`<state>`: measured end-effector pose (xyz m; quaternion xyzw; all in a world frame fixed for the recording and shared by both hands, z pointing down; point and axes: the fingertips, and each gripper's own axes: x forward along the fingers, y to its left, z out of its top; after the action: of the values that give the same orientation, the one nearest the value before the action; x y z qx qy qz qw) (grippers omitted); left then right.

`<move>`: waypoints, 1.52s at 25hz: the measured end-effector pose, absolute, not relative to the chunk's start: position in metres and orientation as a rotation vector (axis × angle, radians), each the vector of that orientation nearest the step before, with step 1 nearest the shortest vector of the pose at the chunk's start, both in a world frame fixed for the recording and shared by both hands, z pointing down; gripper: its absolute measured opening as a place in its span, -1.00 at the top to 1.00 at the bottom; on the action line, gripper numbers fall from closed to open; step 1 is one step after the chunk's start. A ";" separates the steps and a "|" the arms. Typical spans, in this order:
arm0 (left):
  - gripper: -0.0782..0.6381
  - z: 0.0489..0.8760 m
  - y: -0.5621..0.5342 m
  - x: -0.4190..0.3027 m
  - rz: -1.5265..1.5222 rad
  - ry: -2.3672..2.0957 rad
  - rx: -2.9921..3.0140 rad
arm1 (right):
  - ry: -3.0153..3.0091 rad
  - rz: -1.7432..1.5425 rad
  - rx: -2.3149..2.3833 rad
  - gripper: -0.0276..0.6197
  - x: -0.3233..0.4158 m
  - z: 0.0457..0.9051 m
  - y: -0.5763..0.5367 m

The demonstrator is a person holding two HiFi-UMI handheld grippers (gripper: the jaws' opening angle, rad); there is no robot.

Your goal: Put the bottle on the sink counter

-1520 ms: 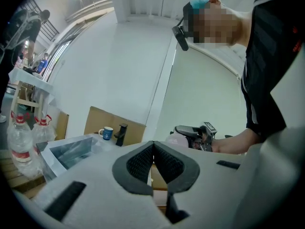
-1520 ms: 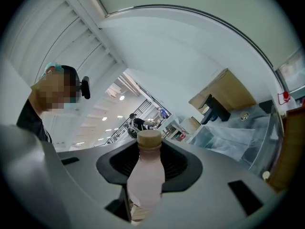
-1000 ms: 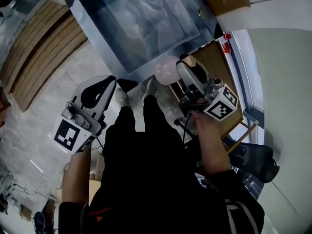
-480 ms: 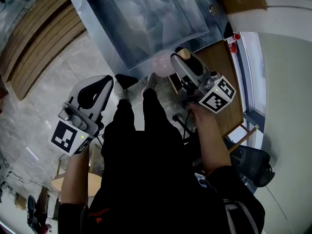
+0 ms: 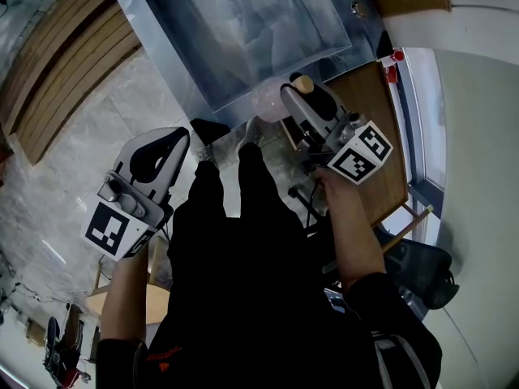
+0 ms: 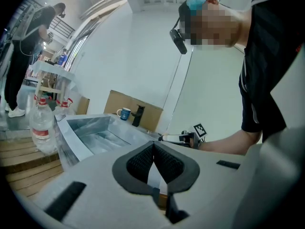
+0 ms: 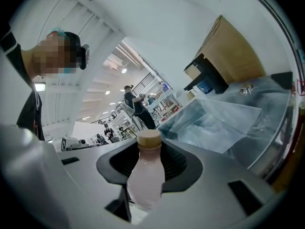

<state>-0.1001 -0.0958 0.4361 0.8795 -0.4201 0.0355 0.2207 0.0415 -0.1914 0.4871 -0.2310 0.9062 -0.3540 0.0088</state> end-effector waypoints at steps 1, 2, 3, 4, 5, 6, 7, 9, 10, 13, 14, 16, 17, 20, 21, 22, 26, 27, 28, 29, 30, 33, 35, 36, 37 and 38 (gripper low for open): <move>0.73 0.436 -0.095 -0.100 0.100 -1.160 2.428 | 2.835 -1.102 -0.726 0.48 0.042 0.488 -0.192; 0.73 0.437 -0.095 -0.099 0.102 -1.157 2.422 | 2.840 -1.097 -0.730 0.48 0.042 0.488 -0.192; 0.73 0.437 -0.094 -0.098 0.105 -1.153 2.415 | 2.845 -1.091 -0.734 0.48 0.042 0.489 -0.192; 0.73 0.438 -0.093 -0.097 0.108 -1.149 2.408 | 2.852 -1.084 -0.738 0.48 0.041 0.489 -0.192; 0.73 0.439 -0.092 -0.096 0.110 -1.146 2.405 | 2.860 -1.075 -0.742 0.48 0.041 0.490 -0.192; 0.73 0.440 -0.092 -0.095 0.111 -1.144 2.405 | 2.869 -1.065 -0.747 0.48 0.041 0.490 -0.192; 0.73 0.440 -0.092 -0.095 0.109 -1.145 2.407 | 2.879 -1.054 -0.751 0.48 0.041 0.491 -0.191; 0.73 0.439 -0.093 -0.095 0.100 -1.152 2.419 | 2.903 -1.029 -0.757 0.48 0.039 0.491 -0.190; 0.73 0.438 -0.093 -0.096 0.095 -1.157 2.425 | 2.917 -1.016 -0.759 0.48 0.037 0.491 -0.190; 0.73 0.437 -0.093 -0.098 0.085 -1.164 2.435 | 2.954 -0.977 -0.770 0.48 0.033 0.491 -0.187; 0.73 0.438 -0.091 -0.098 0.089 -1.161 2.426 | 2.963 -0.965 -0.777 0.48 0.032 0.492 -0.186; 0.73 0.441 -0.089 -0.098 0.098 -1.153 2.406 | 2.984 -0.940 -0.795 0.48 0.031 0.493 -0.185; 0.73 0.440 -0.089 -0.099 0.095 -1.155 2.408 | 2.996 -0.926 -0.803 0.48 0.031 0.494 -0.185; 0.73 0.440 -0.089 -0.100 0.091 -1.159 2.414 | 3.031 -0.871 -0.830 0.48 0.029 0.494 -0.184; 0.73 0.441 -0.088 -0.101 0.095 -1.156 2.409 | 3.046 -0.846 -0.839 0.48 0.028 0.494 -0.183; 0.73 0.442 -0.087 -0.101 0.098 -1.155 2.408 | 3.063 -0.817 -0.849 0.48 0.026 0.494 -0.181; 0.73 0.439 -0.086 -0.103 0.078 -1.161 2.439 | 3.139 -0.697 -0.887 0.48 0.019 0.496 -0.175; 0.73 0.439 -0.084 -0.103 0.082 -1.156 2.436 | 3.154 -0.670 -0.897 0.48 0.018 0.497 -0.174; 0.73 0.439 -0.083 -0.103 0.085 -1.152 2.435 | 3.168 -0.646 -0.906 0.48 0.017 0.497 -0.173; 0.73 0.438 -0.082 -0.104 0.084 -1.151 2.437 | 3.178 -0.626 -0.916 0.48 0.016 0.497 -0.172; 0.73 0.438 -0.081 -0.105 0.082 -1.151 2.440 | 3.186 -0.608 -0.927 0.48 0.015 0.497 -0.171; 0.73 0.437 -0.077 -0.108 0.090 -1.142 2.427 | 3.200 -0.562 -0.967 0.48 0.012 0.498 -0.168; 0.73 0.436 -0.075 -0.110 0.084 -1.142 2.439 | 3.199 -0.539 -1.003 0.48 0.012 0.498 -0.167; 0.73 0.435 -0.074 -0.111 0.083 -1.142 2.444 | 3.199 -0.525 -1.021 0.48 0.011 0.498 -0.166; 0.73 0.434 -0.073 -0.111 0.086 -1.138 2.443 | 3.201 -0.509 -1.038 0.48 0.011 0.498 -0.165; 0.73 0.434 -0.071 -0.111 0.091 -1.132 2.436 | 3.205 -0.490 -1.054 0.48 0.010 0.498 -0.163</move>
<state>-0.1110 -0.0711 0.4337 0.8831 -0.4105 0.0332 0.2248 0.0102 -0.1634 0.4979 -0.3062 0.9317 -0.1423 -0.1335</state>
